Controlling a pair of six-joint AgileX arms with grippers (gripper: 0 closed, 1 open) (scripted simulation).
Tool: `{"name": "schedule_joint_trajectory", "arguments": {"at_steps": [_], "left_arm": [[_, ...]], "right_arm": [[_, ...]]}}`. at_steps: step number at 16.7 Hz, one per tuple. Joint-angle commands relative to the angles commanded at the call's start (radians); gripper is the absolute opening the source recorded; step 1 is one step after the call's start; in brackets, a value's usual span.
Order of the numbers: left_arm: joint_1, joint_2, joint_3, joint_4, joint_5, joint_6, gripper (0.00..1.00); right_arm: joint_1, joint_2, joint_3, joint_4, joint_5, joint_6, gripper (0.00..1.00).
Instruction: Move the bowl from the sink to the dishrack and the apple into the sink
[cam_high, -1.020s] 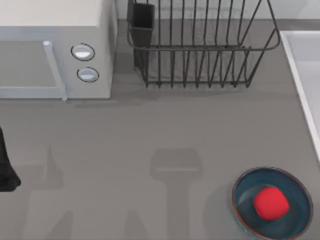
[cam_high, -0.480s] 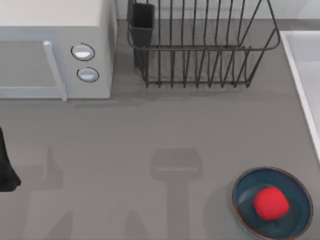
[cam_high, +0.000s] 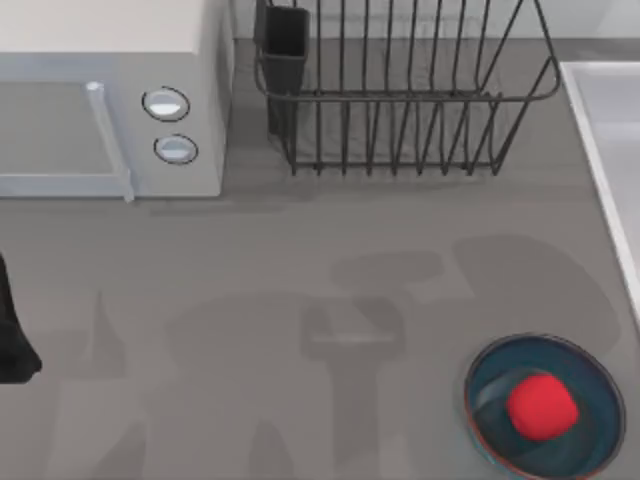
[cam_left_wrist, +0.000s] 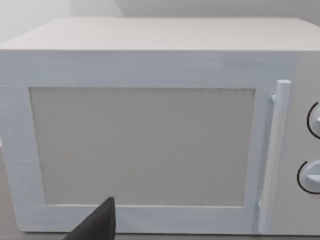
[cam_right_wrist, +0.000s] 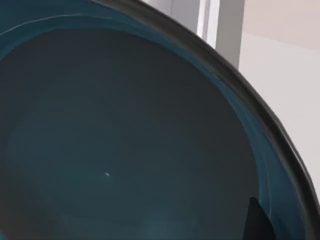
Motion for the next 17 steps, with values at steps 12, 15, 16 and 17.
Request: {"name": "schedule_joint_trajectory", "arguments": {"at_steps": [12, 15, 16, 17], "left_arm": [[0.000, 0.000, 0.000, 0.000, 0.000, 0.000, 1.00], [0.000, 0.000, 0.000, 0.000, 0.000, 0.000, 1.00], [0.000, 0.000, 0.000, 0.000, 0.000, 0.000, 1.00], [0.000, 0.000, 0.000, 0.000, 0.000, 0.000, 1.00]], "right_arm": [[0.917, 0.077, -0.033, 0.964, 0.519, 0.445, 0.00], [1.005, 0.070, -0.037, 1.094, 0.591, 0.487, 0.00], [1.021, 0.068, -0.038, 1.116, 0.604, 0.494, 0.00], [1.029, 0.066, -0.039, 1.128, 0.611, 0.498, 0.00]]}}
